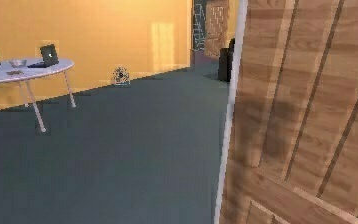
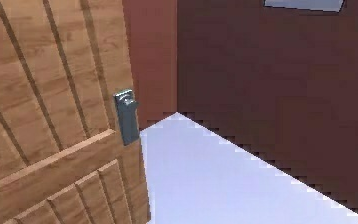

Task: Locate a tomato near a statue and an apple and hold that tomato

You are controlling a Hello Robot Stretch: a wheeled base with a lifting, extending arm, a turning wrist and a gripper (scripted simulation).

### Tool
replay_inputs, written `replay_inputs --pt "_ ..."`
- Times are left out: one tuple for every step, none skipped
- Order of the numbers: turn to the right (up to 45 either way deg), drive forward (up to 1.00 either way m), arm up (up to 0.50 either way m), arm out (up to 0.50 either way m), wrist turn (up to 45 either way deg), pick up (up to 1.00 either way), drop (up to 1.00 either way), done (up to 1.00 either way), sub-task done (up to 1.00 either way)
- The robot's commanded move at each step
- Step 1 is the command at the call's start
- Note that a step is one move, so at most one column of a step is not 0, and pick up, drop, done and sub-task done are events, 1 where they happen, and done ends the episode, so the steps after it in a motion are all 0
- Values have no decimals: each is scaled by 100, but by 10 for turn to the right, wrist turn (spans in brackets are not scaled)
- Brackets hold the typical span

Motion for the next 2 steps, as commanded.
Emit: replay_inputs --pt "-30 0 0 0 0 0 0 0 0" --pt "0 85 0 0 0 0 0 0 0"
